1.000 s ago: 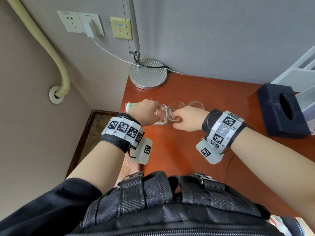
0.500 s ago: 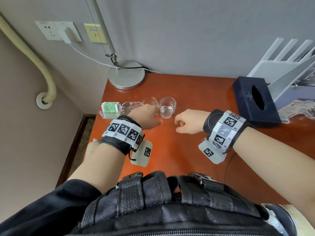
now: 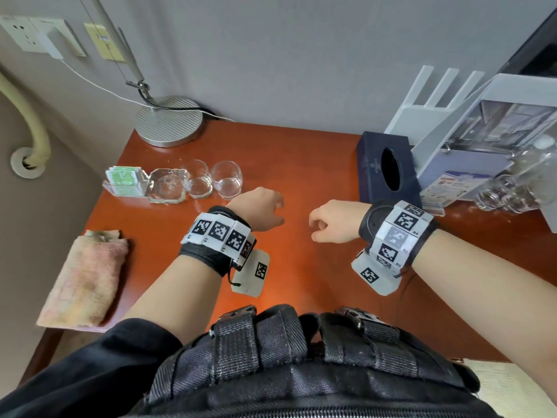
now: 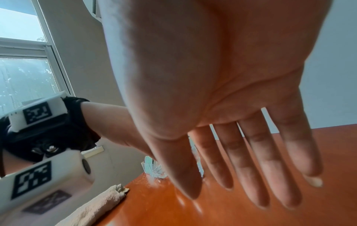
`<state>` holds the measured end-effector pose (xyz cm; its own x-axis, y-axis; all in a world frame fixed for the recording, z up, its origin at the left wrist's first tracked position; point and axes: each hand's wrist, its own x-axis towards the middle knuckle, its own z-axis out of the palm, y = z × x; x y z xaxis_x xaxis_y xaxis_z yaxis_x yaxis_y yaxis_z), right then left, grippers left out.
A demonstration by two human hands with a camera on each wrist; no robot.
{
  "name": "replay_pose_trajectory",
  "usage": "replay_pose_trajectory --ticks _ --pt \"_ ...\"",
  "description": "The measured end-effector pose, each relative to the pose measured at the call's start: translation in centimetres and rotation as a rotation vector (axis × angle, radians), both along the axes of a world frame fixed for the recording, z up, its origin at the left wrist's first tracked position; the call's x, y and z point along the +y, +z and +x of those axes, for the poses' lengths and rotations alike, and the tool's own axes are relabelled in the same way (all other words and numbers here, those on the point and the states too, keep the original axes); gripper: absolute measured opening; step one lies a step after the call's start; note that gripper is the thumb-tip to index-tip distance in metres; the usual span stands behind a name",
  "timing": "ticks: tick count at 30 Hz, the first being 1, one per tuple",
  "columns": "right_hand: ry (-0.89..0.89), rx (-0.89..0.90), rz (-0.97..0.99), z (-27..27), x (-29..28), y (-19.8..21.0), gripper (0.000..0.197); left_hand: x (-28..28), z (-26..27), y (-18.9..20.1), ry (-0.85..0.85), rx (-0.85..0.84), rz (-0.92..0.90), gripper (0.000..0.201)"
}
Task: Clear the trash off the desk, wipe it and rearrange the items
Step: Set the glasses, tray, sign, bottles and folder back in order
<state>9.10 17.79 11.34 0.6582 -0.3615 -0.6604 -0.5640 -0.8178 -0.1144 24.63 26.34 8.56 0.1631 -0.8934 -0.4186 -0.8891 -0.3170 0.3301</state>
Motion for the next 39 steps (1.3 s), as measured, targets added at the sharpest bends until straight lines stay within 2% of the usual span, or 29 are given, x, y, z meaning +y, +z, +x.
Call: replay_pose_trajectory --ticks 6,11,17,29,39 --pt "-0.009 0.036 0.002 -5.3 -2.2 -0.7 0.038 -2.4 -5.3 -0.8 -0.005 0.027 0.037 0.038" --pt "-0.077 0.018 0.032 -8.1 -3.3 -0.9 0.036 -3.8 -7.4 -0.9 -0.045 0.007 0.072 0.038" --pt "-0.139 0.000 0.044 -9.4 -4.1 -1.7 0.036 -5.6 -8.3 -1.0 -0.117 0.001 0.091 0.039" --pt "-0.287 -0.052 0.053 -8.8 -6.2 -2.5 0.036 -9.4 -6.3 -1.7 -0.241 -0.004 0.123 0.038" --pt "-0.400 -0.130 -0.010 -13.8 -9.2 -2.2 0.035 -13.0 -10.3 -1.6 -0.315 0.027 0.079 0.035"
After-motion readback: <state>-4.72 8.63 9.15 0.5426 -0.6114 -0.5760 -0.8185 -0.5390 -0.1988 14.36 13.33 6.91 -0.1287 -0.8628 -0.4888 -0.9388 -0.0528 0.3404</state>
